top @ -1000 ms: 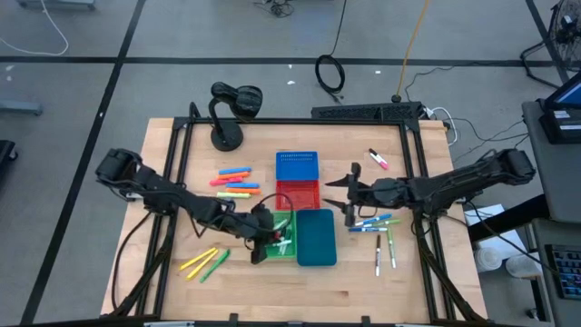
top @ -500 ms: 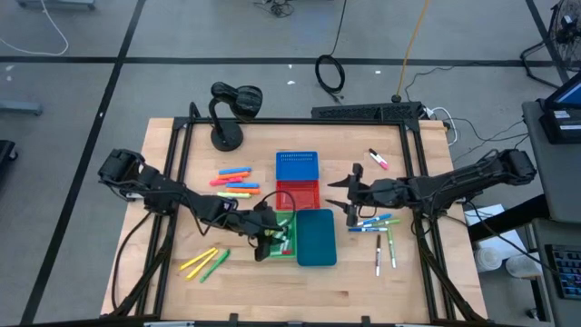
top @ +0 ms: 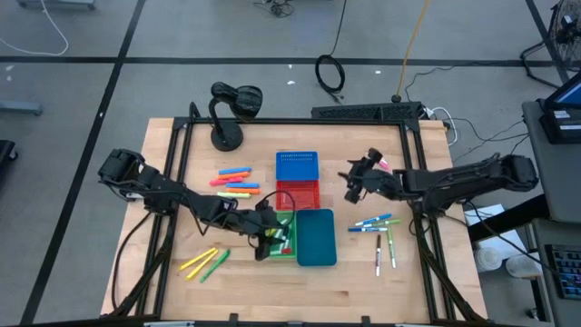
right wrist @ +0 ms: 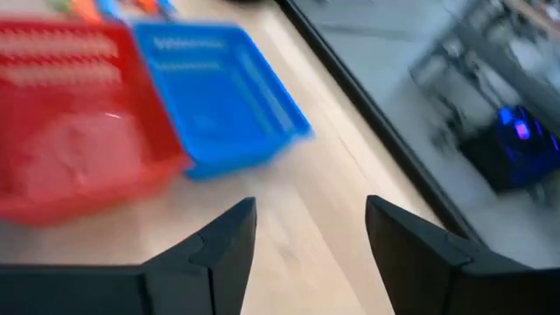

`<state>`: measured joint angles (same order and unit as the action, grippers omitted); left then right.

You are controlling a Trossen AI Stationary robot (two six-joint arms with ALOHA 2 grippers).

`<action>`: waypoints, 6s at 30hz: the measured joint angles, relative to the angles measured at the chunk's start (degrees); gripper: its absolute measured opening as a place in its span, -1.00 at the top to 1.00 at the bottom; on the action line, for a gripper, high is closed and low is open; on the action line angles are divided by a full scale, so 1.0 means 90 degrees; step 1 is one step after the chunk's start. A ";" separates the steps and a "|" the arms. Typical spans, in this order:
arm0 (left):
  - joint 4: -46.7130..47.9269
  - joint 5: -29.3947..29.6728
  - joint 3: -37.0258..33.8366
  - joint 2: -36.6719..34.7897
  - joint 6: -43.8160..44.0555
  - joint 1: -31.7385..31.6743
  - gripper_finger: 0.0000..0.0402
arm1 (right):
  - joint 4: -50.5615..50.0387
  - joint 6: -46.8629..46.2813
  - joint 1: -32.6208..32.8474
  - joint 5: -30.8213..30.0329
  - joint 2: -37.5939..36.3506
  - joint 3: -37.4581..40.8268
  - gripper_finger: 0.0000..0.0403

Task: Pick & Place Markers
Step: Put the small pink highlighter pen into the green bin

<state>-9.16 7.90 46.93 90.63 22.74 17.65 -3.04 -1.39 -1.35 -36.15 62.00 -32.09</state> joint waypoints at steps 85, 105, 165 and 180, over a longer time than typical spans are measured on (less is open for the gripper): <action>-0.0208 0.0187 -0.0004 -0.0005 -0.0398 0.0000 -0.07 | 0.1686 -0.0768 -0.4255 0.4171 0.0020 0.2253 0.88; -0.0208 0.0187 -0.0004 -0.0005 -0.0393 0.0000 -0.07 | 0.3246 -0.0932 -0.3312 0.4888 0.0012 0.2246 0.88; -0.2782 0.1415 -0.0003 0.0007 -0.1566 -0.0366 -0.07 | 0.6416 0.0053 0.0146 0.5861 0.0143 0.1652 0.87; -0.3906 0.0454 -0.0002 0.0015 -0.2629 -0.0327 -0.06 | 0.6516 0.0615 0.0819 0.5305 0.1439 0.0652 0.87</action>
<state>-44.31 11.99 46.92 90.76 -0.92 14.70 55.60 4.14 6.02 11.60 74.95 -26.22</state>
